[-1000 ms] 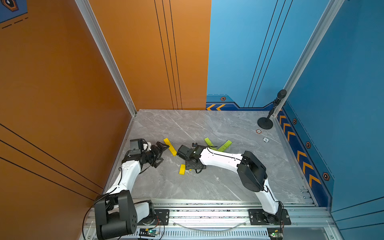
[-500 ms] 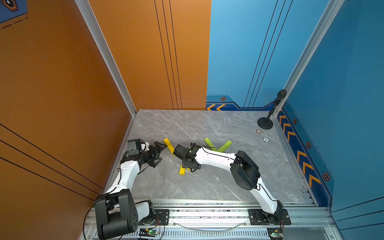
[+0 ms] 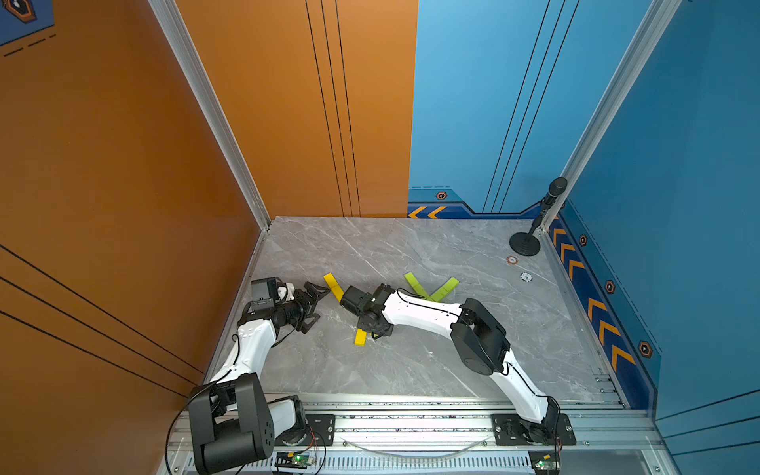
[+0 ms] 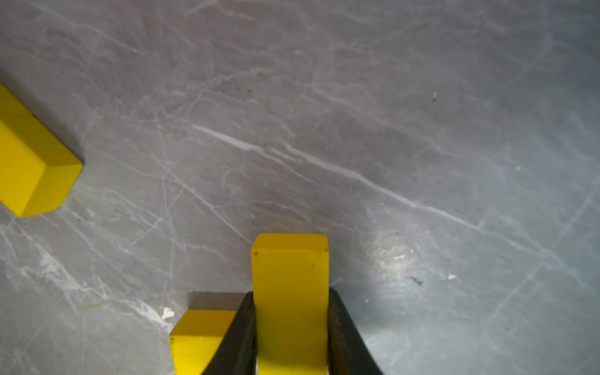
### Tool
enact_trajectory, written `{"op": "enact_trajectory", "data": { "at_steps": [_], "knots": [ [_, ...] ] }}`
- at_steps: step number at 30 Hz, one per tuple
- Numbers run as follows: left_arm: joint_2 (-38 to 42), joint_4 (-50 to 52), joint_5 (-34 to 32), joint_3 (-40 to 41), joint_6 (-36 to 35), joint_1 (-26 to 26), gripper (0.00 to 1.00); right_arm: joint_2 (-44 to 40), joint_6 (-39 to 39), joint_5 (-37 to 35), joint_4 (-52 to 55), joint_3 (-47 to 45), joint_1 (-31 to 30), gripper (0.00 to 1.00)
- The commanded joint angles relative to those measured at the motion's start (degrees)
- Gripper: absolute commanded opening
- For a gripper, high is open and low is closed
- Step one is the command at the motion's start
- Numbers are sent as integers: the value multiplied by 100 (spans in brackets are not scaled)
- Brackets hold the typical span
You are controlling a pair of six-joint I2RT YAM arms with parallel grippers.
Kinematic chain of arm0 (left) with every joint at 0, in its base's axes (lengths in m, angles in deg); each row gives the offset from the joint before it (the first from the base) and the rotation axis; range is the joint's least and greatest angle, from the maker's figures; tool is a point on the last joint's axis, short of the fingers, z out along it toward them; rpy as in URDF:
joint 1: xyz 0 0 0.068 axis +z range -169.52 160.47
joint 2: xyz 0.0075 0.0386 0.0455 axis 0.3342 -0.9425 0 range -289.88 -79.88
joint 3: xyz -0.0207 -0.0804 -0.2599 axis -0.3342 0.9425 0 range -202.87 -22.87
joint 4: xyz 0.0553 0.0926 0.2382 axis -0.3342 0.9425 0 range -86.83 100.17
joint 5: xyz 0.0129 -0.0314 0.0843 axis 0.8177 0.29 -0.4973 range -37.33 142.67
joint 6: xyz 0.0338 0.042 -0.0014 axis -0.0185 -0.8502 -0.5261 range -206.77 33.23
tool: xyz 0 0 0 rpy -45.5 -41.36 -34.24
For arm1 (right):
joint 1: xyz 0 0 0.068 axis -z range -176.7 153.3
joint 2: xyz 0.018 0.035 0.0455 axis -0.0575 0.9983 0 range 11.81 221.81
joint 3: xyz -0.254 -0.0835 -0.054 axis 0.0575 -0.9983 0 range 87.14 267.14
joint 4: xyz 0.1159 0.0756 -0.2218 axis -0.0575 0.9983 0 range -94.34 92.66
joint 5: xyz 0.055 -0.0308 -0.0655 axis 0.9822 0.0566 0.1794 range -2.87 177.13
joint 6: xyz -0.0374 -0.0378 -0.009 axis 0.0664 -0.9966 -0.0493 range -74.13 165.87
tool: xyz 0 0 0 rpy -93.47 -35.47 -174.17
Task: Assemble the letter v with building blocks
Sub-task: Assemble the building block at the center of the board.
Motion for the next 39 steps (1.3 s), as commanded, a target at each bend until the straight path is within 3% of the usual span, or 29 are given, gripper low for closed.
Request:
{"op": "enact_trajectory", "data": {
  "at_steps": [1, 11, 23, 35, 39],
  "knots": [
    [-8, -104, 135, 90, -129, 59, 98, 235, 110, -72, 171, 89, 166, 28],
    [-169, -234, 109, 47, -123, 99, 98, 1131, 120, -109, 457, 1642, 648, 27],
    [-242, -254, 189, 84, -196, 213, 98, 2436, 1337, 131, 429, 3544, 657, 29],
    [-340, -266, 247, 69, -195, 231, 98, 2594, 1702, 99, 14, 3652, 627, 33],
    [-317, -264, 234, 100, -199, 231, 98, 2614, 1703, 94, -15, 3672, 592, 39]
  ]
}}
